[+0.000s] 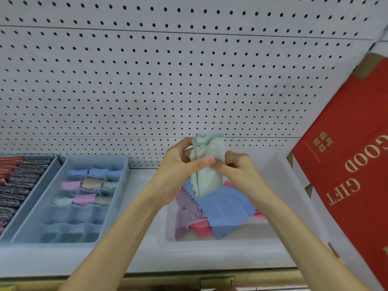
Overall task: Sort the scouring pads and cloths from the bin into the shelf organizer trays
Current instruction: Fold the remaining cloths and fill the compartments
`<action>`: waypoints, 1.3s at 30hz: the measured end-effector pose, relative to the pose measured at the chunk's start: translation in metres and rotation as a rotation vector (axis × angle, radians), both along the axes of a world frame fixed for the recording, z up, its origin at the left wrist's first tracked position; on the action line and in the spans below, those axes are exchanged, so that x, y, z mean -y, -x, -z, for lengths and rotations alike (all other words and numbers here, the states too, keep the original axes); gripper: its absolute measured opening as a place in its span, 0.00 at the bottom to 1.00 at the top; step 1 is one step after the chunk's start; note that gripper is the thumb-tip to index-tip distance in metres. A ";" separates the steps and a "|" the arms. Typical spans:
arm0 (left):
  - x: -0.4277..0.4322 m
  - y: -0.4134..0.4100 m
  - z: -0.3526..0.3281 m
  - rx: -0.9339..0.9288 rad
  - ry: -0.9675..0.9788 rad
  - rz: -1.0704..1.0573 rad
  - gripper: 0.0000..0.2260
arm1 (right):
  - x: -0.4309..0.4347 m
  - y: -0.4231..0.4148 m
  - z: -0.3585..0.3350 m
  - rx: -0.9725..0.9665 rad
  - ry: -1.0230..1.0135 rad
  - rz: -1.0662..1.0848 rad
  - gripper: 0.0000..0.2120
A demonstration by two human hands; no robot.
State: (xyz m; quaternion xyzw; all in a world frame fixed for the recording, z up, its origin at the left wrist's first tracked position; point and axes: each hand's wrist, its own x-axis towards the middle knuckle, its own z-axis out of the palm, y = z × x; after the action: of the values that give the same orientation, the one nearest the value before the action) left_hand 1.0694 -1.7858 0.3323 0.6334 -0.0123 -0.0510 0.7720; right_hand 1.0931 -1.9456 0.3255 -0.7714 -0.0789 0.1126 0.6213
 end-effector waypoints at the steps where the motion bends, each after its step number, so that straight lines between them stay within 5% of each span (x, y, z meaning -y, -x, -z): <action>1: 0.001 0.001 -0.002 0.000 0.021 -0.039 0.15 | 0.000 0.001 0.001 0.002 -0.009 0.002 0.26; 7: -0.002 0.003 0.003 -0.007 0.063 -0.100 0.08 | 0.004 0.006 0.006 0.213 0.172 0.130 0.12; 12: -0.006 0.005 0.005 -0.025 0.062 -0.116 0.06 | 0.002 0.002 0.000 -0.013 -0.082 0.049 0.19; 18: -0.020 0.005 0.003 -0.025 -0.158 -0.068 0.06 | -0.006 0.004 0.000 0.129 -0.068 -0.001 0.10; 22: -0.030 0.005 -0.002 -0.002 -0.215 0.042 0.03 | -0.004 0.008 -0.004 -0.033 -0.126 -0.146 0.03; 26: -0.032 0.005 -0.002 -0.005 -0.169 0.062 0.04 | 0.000 0.006 -0.005 -0.119 -0.212 -0.191 0.14; 33: -0.044 0.005 0.006 -0.007 0.064 0.188 0.12 | 0.001 0.005 -0.007 -0.156 -0.452 -0.229 0.08; 36: -0.045 0.006 0.004 0.025 0.079 0.229 0.16 | -0.001 0.003 -0.006 -0.162 -0.462 -0.179 0.23; 39: -0.045 0.003 0.001 0.010 0.035 0.207 0.14 | -0.004 0.002 -0.004 -0.095 -0.439 -0.136 0.26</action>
State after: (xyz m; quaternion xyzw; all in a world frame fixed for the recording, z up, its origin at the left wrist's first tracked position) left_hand 1.0667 -1.7411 0.3310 0.6153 -0.0823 -0.1269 0.7736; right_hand 1.0910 -1.9411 0.3290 -0.6044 -0.1240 0.1706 0.7683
